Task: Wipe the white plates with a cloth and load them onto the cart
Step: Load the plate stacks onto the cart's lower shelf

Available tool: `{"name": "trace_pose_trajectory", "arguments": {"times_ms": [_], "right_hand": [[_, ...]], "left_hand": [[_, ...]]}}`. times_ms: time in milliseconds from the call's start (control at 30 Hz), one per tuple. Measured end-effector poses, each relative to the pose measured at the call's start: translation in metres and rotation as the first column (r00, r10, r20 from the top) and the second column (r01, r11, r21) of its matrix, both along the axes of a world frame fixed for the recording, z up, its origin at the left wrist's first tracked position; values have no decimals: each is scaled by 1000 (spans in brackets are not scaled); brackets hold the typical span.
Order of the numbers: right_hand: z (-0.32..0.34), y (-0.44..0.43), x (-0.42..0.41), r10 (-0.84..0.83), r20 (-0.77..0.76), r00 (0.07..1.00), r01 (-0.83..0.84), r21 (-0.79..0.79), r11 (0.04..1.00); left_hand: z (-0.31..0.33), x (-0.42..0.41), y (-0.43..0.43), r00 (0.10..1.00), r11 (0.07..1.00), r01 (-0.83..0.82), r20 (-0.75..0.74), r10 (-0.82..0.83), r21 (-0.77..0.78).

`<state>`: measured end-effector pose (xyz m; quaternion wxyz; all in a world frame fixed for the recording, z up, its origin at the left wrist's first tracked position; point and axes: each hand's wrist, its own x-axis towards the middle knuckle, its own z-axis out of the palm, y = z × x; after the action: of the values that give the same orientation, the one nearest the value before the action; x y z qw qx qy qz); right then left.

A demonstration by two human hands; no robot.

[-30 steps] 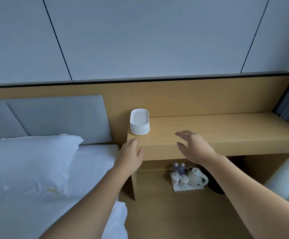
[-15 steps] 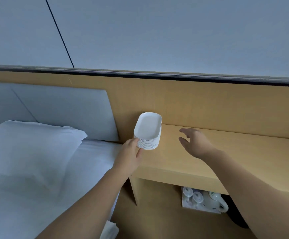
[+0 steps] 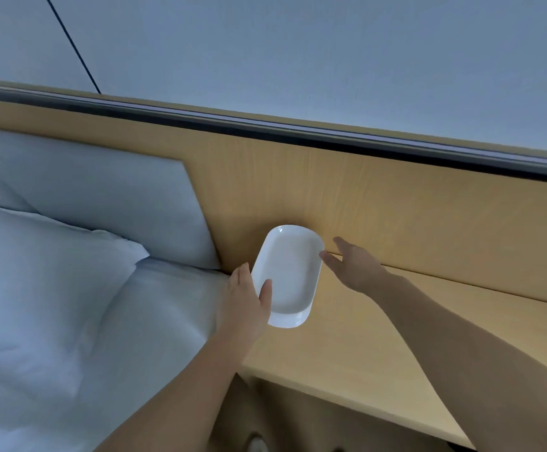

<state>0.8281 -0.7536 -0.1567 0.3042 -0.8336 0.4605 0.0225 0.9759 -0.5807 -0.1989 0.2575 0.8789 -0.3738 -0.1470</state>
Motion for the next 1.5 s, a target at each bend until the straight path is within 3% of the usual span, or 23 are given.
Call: {"name": "trace_pose_trajectory", "arguments": {"times_ms": [200,533,800,967,1167,1333,1433,1500], "right_hand": [[-25,-50,37,59,42,997,-63,99,993],[-61,-67,59,4,153,988,-41,234,971],[-64,-18,6,-260,294,920,174,289,941],[-64,36,-41,-429,268,863,352,291,890],[-65,63,-60,-486,277,829,380,359,852],[-66,54,-50,-570,290,769,369,527,766],[-67,46,-45,-632,218,744,388,629,674],[-66,44,-45,-638,202,743,367,673,642]], "left_hand": [[-20,0,-34,997,995,-57,-48,60,77],[-31,1,-39,992,995,-72,-105,65,-66],[-39,25,-34,965,984,174,-191,-178,-38],[-34,34,-31,928,941,338,-159,-336,-11],[-41,17,1,969,998,50,-241,-58,-37],[-41,-3,19,947,1000,-24,-320,18,-15],[-33,-10,20,893,990,-127,-427,140,59],[-33,-12,18,773,956,-250,-563,291,151]]}}
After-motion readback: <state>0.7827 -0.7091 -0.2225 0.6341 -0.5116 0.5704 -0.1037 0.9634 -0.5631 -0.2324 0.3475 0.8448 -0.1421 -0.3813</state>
